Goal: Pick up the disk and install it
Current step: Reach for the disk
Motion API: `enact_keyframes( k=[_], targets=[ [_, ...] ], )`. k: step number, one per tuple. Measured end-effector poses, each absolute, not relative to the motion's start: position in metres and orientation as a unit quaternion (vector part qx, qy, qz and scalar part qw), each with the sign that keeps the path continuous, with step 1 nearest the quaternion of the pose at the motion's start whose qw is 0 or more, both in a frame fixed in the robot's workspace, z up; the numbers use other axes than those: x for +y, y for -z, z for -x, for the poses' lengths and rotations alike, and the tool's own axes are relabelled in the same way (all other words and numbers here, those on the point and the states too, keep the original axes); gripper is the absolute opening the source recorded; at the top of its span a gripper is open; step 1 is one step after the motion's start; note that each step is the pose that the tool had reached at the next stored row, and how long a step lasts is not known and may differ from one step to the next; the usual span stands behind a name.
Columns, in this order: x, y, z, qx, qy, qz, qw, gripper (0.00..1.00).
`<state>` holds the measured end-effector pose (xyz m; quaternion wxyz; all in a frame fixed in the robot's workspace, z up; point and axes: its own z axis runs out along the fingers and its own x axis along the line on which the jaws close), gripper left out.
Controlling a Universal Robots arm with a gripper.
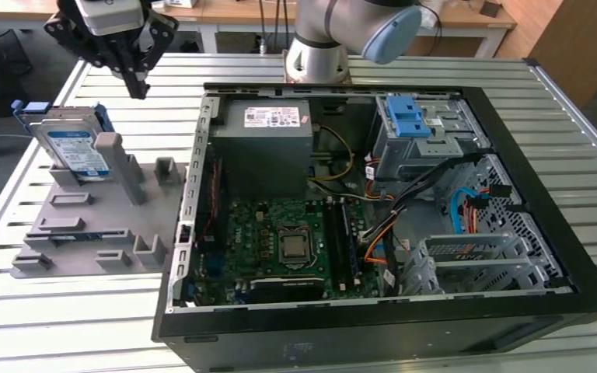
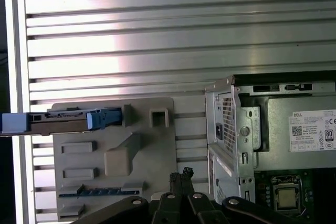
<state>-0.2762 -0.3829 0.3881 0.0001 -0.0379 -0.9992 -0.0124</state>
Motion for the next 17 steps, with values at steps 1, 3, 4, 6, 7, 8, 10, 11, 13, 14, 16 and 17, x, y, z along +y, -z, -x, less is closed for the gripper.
enact_keyframes(
  k=[1,3,4,6,7,8,10,11,13,14,16,17],
  targets=[
    [-0.383,-0.388,0.277,-0.999,0.012,0.038,0.0,0.11],
    [-0.383,-0.388,0.278,-0.999,0.012,0.038,0.0,0.11],
    [-0.383,-0.388,0.279,-0.999,0.012,0.038,0.0,0.11],
    [-0.382,-0.388,0.28,-0.999,0.012,0.038,0.0,0.11],
    [-0.382,-0.388,0.281,-0.999,0.012,0.038,0.0,0.11],
    [-0.382,-0.388,0.282,-0.999,0.012,0.038,0.0,0.11],
    [-0.382,-0.388,0.284,-0.999,0.012,0.038,0.0,0.11],
    [-0.382,-0.388,0.284,-0.999,0.012,0.038,0.0,0.11],
    [-0.382,-0.388,0.286,-0.999,0.012,0.038,0.0,0.11],
    [-0.382,-0.388,0.287,-0.999,0.012,0.038,0.0,0.11],
    [-0.381,-0.387,0.289,-0.999,0.012,0.038,0.0,0.11],
    [-0.381,-0.387,0.29,-0.999,0.012,0.038,0.0,0.11]
  ],
)
